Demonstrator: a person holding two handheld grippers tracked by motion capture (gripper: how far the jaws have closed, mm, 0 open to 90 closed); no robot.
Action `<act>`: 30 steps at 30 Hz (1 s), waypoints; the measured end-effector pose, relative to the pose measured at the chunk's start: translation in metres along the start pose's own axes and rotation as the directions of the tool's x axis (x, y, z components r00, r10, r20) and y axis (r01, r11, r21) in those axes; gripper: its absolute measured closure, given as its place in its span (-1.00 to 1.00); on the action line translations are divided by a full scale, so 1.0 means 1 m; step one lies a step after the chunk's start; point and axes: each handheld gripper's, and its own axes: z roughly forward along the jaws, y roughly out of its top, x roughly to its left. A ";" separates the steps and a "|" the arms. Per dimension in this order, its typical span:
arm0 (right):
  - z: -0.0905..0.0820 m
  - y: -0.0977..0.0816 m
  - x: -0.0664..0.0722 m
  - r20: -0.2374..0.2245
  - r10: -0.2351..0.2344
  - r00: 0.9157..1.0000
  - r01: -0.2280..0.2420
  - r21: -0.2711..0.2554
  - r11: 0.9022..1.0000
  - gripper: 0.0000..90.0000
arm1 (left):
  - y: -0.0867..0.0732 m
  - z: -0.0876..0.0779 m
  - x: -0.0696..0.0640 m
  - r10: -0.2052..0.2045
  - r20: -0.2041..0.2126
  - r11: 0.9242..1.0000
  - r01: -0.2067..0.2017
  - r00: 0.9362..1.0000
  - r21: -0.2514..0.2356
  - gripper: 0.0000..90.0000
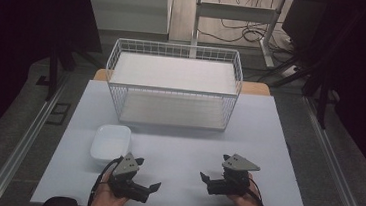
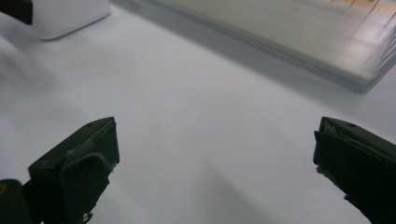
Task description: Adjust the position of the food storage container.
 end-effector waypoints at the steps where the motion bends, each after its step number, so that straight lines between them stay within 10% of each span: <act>1: 0.000 0.000 0.000 0.000 0.000 1.000 0.000 0.000 1.000 -1.00 | 0.000 0.000 0.000 0.000 0.000 1.000 0.000 1.000 0.000 -0.97; 11: 0.012 -0.007 0.001 0.018 0.056 0.998 -0.056 -0.006 0.998 -1.00 | -0.006 0.008 0.005 0.029 0.035 0.999 -0.030 0.999 0.025 -0.92; 25: 0.016 -0.009 0.001 0.031 0.065 0.997 -0.065 0.006 0.998 -1.00 | 0.001 -0.009 0.019 -0.033 0.046 0.999 0.033 0.998 -0.015 -0.94; 30: 0.016 -0.010 0.001 0.039 0.062 0.997 -0.062 0.008 0.998 -1.00 | 0.005 -0.023 0.026 -0.009 -0.014 0.999 0.009 1.000 -0.038 -0.85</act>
